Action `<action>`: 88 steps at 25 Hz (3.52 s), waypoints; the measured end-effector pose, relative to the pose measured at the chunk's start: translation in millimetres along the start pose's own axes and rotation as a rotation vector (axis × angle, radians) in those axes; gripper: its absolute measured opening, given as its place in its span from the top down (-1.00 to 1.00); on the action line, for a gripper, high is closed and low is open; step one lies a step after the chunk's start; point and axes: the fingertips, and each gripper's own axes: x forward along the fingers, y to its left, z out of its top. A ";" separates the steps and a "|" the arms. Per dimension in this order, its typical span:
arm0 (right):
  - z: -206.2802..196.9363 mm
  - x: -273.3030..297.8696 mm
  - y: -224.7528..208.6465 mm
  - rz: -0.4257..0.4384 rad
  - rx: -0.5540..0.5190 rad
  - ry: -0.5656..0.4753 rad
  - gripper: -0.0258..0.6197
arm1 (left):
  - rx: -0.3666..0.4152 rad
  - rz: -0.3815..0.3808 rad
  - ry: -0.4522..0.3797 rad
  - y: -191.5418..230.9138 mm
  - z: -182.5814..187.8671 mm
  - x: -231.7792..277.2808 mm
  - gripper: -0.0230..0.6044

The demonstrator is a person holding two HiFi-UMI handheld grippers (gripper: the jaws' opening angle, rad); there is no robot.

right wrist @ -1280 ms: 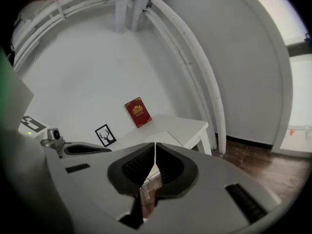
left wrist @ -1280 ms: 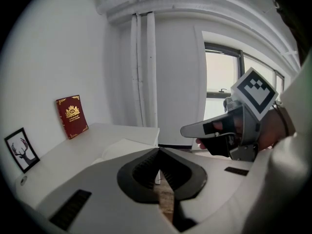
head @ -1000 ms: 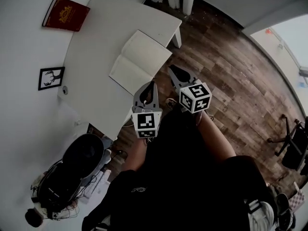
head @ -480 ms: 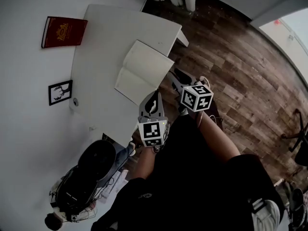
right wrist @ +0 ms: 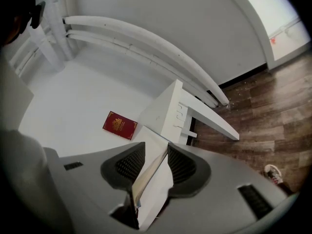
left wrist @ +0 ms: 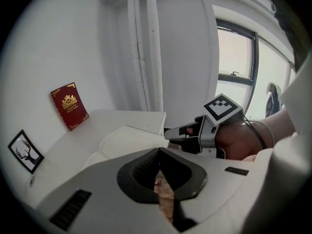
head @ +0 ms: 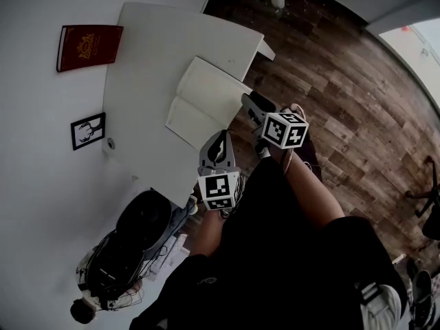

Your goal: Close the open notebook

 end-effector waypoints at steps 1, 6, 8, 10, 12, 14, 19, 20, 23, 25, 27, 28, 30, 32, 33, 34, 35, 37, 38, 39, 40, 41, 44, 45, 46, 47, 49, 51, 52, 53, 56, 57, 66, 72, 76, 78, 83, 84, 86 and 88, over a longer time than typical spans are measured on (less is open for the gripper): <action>-0.4 0.7 -2.2 -0.003 0.012 0.003 0.48 | -0.003 0.003 -0.002 -0.3 1.0 0.6 0.92; -3.2 4.9 -10.4 -0.011 0.053 0.013 0.48 | -0.023 0.018 -0.001 1.3 0.7 0.1 0.92; -2.7 5.3 -11.4 -0.014 0.056 0.014 0.48 | -0.030 0.025 -0.001 2.9 -1.2 -1.8 0.92; -3.7 4.2 -12.4 -0.025 0.051 0.020 0.48 | -0.041 0.035 0.001 5.0 -4.2 -4.0 0.92; -7.1 3.3 -14.1 -0.031 0.060 0.029 0.48 | -0.053 0.046 0.007 5.8 -7.1 -5.7 0.92; -10.6 3.0 -14.8 -0.021 0.077 0.035 0.48 | -0.058 0.054 0.011 4.7 -8.1 -6.9 0.92; -9.4 7.9 -15.7 0.010 0.110 0.030 0.48 | -0.066 0.066 0.011 1.7 -8.0 -10.3 0.92; -8.9 9.3 -15.5 0.015 0.109 0.032 0.48 | -0.069 0.069 0.010 1.8 -8.9 -10.9 0.92; -6.4 9.4 -13.7 0.024 0.084 0.036 0.63 | -0.079 0.078 0.011 2.0 -11.2 -12.6 0.92; -4.4 6.9 -12.7 0.029 0.071 0.033 0.71 | -0.090 0.086 0.013 1.4 -12.2 -13.6 0.92; -3.1 4.2 -11.7 0.035 0.065 0.030 0.75 | -0.102 0.095 0.009 0.4 -11.7 -14.6 0.92; -2.5 3.1 -11.1 0.035 0.056 0.030 0.76 | -0.108 0.099 0.003 0.1 -10.6 -15.2 0.92; -0.2 1.7 -8.8 0.034 0.021 0.032 0.78 | -0.122 0.106 -0.009 0.2 -9.4 -16.4 0.92; 3.2 1.0 -4.0 0.035 -0.027 0.032 0.79 | -0.142 0.109 -0.019 2.2 -10.5 -17.1 0.92; 4.3 -0.2 -0.4 0.037 -0.056 0.031 0.79 | -0.155 0.110 -0.024 3.9 -11.6 -18.3 0.92; 4.5 -2.4 4.1 0.038 -0.089 0.030 0.80 | -0.169 0.113 -0.031 5.8 -12.7 -20.6 0.92; 4.2 -5.6 9.0 0.040 -0.127 0.030 0.80 | -0.183 0.117 -0.039 7.5 -13.4 -23.9 0.92; 4.6 -12.8 18.4 0.042 -0.208 0.027 0.81 | -0.200 0.127 -0.060 9.8 -13.4 -30.6 0.92; 5.2 -16.0 22.6 0.042 -0.244 0.025 0.81 | -0.207 0.131 -0.070 11.4 -13.6 -33.5 0.92; 5.6 -18.3 27.0 0.041 -0.276 0.024 0.81 | -0.214 0.135 -0.079 14.2 -14.3 -36.1 0.92; 6.0 -19.3 32.2 0.041 -0.308 0.024 0.81 | -0.223 0.140 -0.086 18.8 -15.5 -38.4 0.92; 6.2 -19.2 38.0 0.042 -0.343 0.025 0.82 | -0.231 0.147 -0.093 24.8 -17.2 -40.6 0.92; 3.2 -19.5 55.1 0.046 -0.448 0.025 0.82 | -0.252 0.175 -0.108 44.2 -27.4 -48.1 0.92; 1.3 -19.9 60.1 0.046 -0.482 0.023 0.82 | -0.261 0.184 -0.114 50.0 -31.5 -50.9 0.92; -0.7 -20.4 65.0 0.045 -0.517 0.021 0.82 | -0.271 0.191 -0.119 55.4 -35.3 -53.8 0.92; -2.6 -20.9 70.1 0.044 -0.553 0.019 0.82 | -0.282 0.197 -0.125 60.4 -39.2 -56.6 0.92; -7.8 -21.1 81.2 0.046 -0.627 0.016 0.83 | -0.307 0.209 -0.138 69.6 -47.6 -62.4 0.92; -14.9 -19.8 91.8 0.051 -0.688 0.018 0.83 | -0.330 0.219 -0.151 78.5 -57.7 -68.0 0.92; -18.4 -19.1 95.8 0.052 -0.709 0.020 0.83 | -0.341 0.224 -0.157 82.5 -63.0 -70.7 0.92; -21.6 -18.7 98.9 0.051 -0.726 0.022 0.83 | -0.352 0.228 -0.161 86.0 -68.4 -73.2 0.92; -28.0 -18.4 105.9 0.038 -0.792 0.028 0.83 | -0.384 0.240 -0.172 95.9 -82.4 -81.5 0.92; -29.6 -18.4 109.1 0.035 -0.821 0.031 0.83 | -0.391 0.244 -0.176 98.8 -86.0 -85.1 0.92; -53.6 -25.9 132.0 0.039 -1.004 0.041 0.83 | -0.440 0.281 -0.192 109.0 -119.2 -110.4 0.92; -72.3 -26.3 142.5 0.043 -1.118 0.049 0.83 | -0.468 0.277 -0.214 109.4 -133.1 -116.7 0.92; -88.4 -27.9 147.4 0.054 -1.150 0.064 0.83 | -0.479 0.274 -0.222 108.5 -144.0 -121.9 0.92; -93.5 -28.9 148.4 0.051 -1.170 0.071 0.83 | -0.486 0.274 -0.221 109.4 -149.4 -124.5 0.92; -102.4 -26.3 152.0 0.049 -1.231 0.086 0.83 | -0.495 0.281 -0.227 117.6 -156.8 -128.9 0.92; -105.6 -25.8 152.3 0.052 -1.247 0.091 0.83 | -0.495 0.281 -0.227 118.3 -158.4 -129.4 0.92; -112.5 -25.0 152.8 0.055 -1.281 0.101 0.83 | -0.497 0.277 -0.224 118.2 -162.1 -129.7 0.92; -119.6 -25.0 153.8 0.058 -1.317 0.115 0.83 | -0.504 0.271 -0.221 116.7 -166.6 -130.3 0.92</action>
